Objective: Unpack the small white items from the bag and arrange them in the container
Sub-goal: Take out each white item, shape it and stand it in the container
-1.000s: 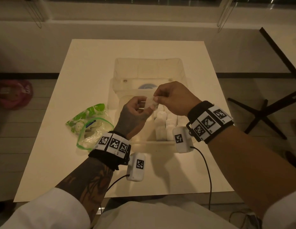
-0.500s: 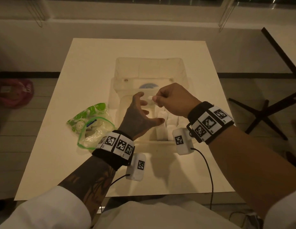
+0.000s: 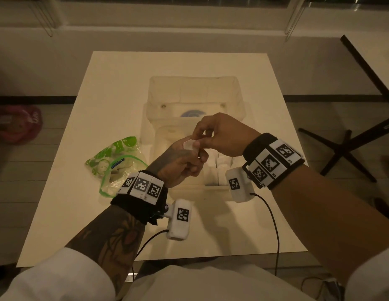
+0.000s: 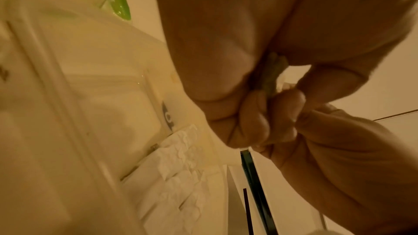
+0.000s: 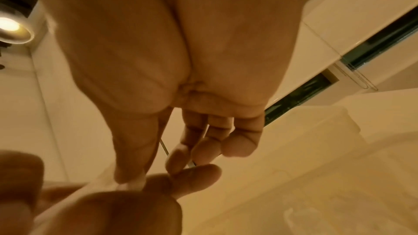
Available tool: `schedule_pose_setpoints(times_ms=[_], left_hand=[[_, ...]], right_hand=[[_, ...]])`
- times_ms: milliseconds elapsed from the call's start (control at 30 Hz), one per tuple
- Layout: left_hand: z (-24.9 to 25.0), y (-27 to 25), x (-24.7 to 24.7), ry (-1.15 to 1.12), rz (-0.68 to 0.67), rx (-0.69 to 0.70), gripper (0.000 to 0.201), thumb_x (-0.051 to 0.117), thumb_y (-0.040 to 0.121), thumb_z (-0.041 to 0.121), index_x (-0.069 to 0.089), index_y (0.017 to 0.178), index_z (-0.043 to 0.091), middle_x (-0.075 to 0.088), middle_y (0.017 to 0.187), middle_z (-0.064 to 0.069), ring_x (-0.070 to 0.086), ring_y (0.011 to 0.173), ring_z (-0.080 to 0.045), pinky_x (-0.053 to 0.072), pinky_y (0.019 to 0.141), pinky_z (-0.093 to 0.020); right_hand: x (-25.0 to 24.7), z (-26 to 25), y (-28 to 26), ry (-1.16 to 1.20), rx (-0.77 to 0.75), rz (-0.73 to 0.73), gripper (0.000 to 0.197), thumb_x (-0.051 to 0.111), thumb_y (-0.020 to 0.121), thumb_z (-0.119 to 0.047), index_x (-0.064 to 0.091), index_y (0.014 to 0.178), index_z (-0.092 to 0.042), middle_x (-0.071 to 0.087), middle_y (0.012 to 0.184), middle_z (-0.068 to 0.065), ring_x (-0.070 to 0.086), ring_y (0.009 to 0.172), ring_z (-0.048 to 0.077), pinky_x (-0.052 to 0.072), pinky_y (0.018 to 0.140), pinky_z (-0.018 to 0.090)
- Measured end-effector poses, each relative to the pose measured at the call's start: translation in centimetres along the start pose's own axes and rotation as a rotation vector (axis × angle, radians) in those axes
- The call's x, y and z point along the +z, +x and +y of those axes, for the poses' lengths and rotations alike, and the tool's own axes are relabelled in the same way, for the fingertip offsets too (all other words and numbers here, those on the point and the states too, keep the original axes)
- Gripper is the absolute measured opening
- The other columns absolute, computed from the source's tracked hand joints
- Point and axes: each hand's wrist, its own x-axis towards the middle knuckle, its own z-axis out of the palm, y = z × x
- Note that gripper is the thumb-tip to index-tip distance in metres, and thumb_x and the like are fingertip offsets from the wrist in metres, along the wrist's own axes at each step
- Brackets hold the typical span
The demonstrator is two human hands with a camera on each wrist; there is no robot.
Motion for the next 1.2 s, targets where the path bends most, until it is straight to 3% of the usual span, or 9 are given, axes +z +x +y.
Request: schedule_pose_setpoints(times_ms=[133, 200, 367, 500, 633, 767, 900, 1033, 1200], left_hand=[[-0.7, 0.3, -0.5, 0.116, 0.194, 0.015, 0.065, 0.065, 0.066, 0.024, 0.048, 0.128, 0.019, 0.061, 0.114, -0.011, 0.065, 0.091, -0.028, 0.05, 0.068, -0.032], [-0.8, 0.3, -0.6, 0.252, 0.299, 0.022, 0.058, 0.067, 0.071, 0.029, 0.052, 0.126, 0.023, 0.062, 0.118, -0.007, 0.064, 0.106, -0.028, 0.052, 0.079, -0.038], [-0.9, 0.1, -0.4, 0.421, 0.352, 0.08, 0.013, 0.061, 0.094, 0.022, 0.066, 0.101, 0.013, 0.074, 0.092, -0.002, 0.072, 0.086, -0.017, 0.054, 0.067, -0.032], [-1.0, 0.4, -0.4, 0.414, 0.442, 0.101, 0.012, 0.062, 0.094, 0.02, 0.066, 0.099, 0.011, 0.074, 0.089, -0.004, 0.073, 0.077, -0.018, 0.051, 0.058, -0.028], [-1.0, 0.6, -0.5, 0.438, 0.456, 0.14, 0.009, 0.064, 0.091, 0.015, 0.068, 0.097, 0.009, 0.074, 0.085, -0.006, 0.073, 0.074, -0.018, 0.054, 0.06, -0.028], [-0.9, 0.5, -0.6, 0.425, 0.457, 0.16, 0.014, 0.068, 0.088, 0.013, 0.068, 0.101, 0.006, 0.074, 0.086, -0.007, 0.073, 0.075, -0.017, 0.057, 0.064, -0.029], [-0.6, 0.3, -0.5, 0.42, 0.413, 0.182, 0.022, 0.069, 0.087, 0.012, 0.065, 0.107, 0.003, 0.074, 0.09, -0.01, 0.073, 0.079, -0.019, 0.057, 0.064, -0.026], [-0.6, 0.2, -0.3, 0.371, 0.398, 0.18, 0.027, 0.07, 0.087, 0.01, 0.062, 0.111, 0.002, 0.073, 0.093, -0.014, 0.073, 0.081, -0.023, 0.056, 0.063, -0.026], [-1.2, 0.7, -0.7, 0.274, 0.502, 0.138, 0.064, 0.085, 0.068, 0.02, 0.05, 0.122, 0.014, 0.069, 0.108, -0.013, 0.069, 0.093, -0.027, 0.056, 0.077, -0.037]], right_hand=[[0.1, 0.0, 0.1, -0.053, 0.036, 0.06, 0.004, 0.068, 0.088, -0.019, 0.07, 0.084, -0.02, 0.062, 0.074, -0.012, 0.055, 0.065, -0.003, 0.038, 0.058, 0.008], [0.0, 0.1, 0.1, -0.071, 0.06, 0.053, 0.006, 0.07, 0.087, -0.02, 0.07, 0.081, -0.02, 0.061, 0.07, -0.013, 0.054, 0.058, -0.006, 0.038, 0.054, 0.005], [-0.1, 0.4, 0.1, -0.066, 0.079, 0.13, 0.005, 0.07, 0.086, -0.02, 0.065, 0.086, -0.02, 0.059, 0.074, -0.01, 0.054, 0.066, 0.002, 0.039, 0.06, 0.014], [-0.3, 0.2, -0.1, 0.096, 0.099, 0.215, 0.031, 0.071, 0.078, -0.01, 0.06, 0.107, -0.018, 0.064, 0.072, -0.004, 0.058, 0.059, 0.006, 0.051, 0.06, 0.022], [-0.1, 0.1, -0.1, 0.094, 0.096, 0.096, 0.055, 0.072, 0.078, -0.011, 0.051, 0.126, -0.025, 0.068, 0.095, -0.009, 0.062, 0.086, 0.002, 0.048, 0.065, 0.013], [0.1, 0.2, 0.0, 0.131, 0.079, 0.268, 0.038, 0.069, 0.08, -0.008, 0.057, 0.114, -0.019, 0.066, 0.082, -0.003, 0.059, 0.064, 0.0, 0.048, 0.056, 0.009], [0.2, 0.4, 0.1, 0.006, 0.069, 0.086, 0.049, 0.068, 0.085, -0.019, 0.05, 0.13, -0.026, 0.057, 0.12, -0.009, 0.055, 0.101, 0.007, 0.044, 0.077, 0.018], [0.4, 0.4, 0.5, -0.102, 0.053, 0.101, 0.014, 0.06, 0.094, -0.025, 0.066, 0.104, -0.016, 0.063, 0.1, -0.002, 0.057, 0.09, 0.011, 0.044, 0.077, 0.023], [0.2, 0.4, 0.6, -0.067, 0.053, 0.161, 0.009, 0.069, 0.088, -0.02, 0.074, 0.09, -0.014, 0.066, 0.081, -0.005, 0.059, 0.074, 0.006, 0.042, 0.065, 0.015]])
